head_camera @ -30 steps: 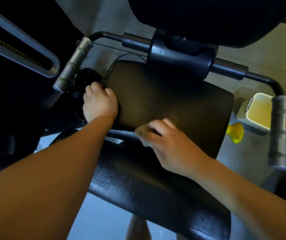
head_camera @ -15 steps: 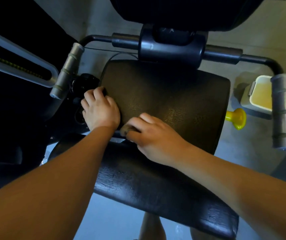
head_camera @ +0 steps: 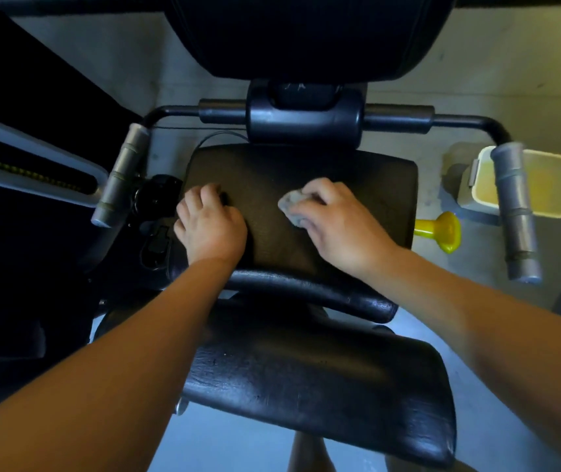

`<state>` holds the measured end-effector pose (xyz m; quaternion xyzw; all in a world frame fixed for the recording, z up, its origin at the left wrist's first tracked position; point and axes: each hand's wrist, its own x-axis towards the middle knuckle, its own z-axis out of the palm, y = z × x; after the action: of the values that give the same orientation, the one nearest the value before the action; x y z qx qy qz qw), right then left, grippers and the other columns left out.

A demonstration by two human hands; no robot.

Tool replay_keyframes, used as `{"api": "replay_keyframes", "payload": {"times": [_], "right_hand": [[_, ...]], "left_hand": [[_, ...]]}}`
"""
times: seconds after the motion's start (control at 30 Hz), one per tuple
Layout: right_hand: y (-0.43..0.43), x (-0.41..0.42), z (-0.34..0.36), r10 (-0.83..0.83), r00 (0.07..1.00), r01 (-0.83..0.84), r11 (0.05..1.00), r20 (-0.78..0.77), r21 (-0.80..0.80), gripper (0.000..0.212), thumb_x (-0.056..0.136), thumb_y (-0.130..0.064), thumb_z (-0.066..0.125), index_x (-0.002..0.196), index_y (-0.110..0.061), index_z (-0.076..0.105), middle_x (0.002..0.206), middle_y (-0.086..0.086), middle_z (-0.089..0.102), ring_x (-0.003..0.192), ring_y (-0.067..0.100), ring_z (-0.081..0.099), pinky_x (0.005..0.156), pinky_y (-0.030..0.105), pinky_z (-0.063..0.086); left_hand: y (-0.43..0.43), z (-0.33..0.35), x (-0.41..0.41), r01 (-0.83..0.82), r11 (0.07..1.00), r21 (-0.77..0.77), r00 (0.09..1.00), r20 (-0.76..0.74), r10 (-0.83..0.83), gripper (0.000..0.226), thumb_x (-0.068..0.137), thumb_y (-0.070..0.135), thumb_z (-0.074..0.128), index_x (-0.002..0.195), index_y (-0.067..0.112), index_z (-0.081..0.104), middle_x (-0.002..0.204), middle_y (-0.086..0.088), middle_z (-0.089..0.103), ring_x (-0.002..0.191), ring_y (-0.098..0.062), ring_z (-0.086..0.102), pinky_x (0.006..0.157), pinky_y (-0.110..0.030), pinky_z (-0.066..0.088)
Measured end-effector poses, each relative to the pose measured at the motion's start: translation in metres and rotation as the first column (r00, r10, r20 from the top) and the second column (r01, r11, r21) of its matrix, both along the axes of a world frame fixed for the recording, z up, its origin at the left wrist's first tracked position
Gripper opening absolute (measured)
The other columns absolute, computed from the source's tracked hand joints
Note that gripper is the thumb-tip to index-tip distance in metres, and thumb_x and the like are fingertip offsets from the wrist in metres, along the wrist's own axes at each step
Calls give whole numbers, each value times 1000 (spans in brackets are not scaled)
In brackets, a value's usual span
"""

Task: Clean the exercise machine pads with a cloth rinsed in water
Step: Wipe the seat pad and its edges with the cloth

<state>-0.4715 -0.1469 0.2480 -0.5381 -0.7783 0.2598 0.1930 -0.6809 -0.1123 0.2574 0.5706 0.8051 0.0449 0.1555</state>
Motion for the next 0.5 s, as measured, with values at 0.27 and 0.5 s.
{"api": "replay_keyframes", "payload": {"times": [0.27,0.5], "right_hand": [[-63,28,12,225,972,-227,973,-67,-31,29,93,-18,61,122,-22,66,131,1,53,115,20,50,90,33,51],[16,16,-14,109,992,-106,993,-63,43,19,97,-11,61,113,-12,70,126,10,56,104,27,51,84,42,49]], "left_hand": [[2,-21,29,119,992,33,985,-130,-114,44,96,33,39,136,18,50,146,-8,46,140,-30,36,119,-51,25],[4,-22,31,118,989,90,983,-150,-104,46,91,34,36,130,19,55,140,-8,51,136,-30,42,116,-51,30]]}}
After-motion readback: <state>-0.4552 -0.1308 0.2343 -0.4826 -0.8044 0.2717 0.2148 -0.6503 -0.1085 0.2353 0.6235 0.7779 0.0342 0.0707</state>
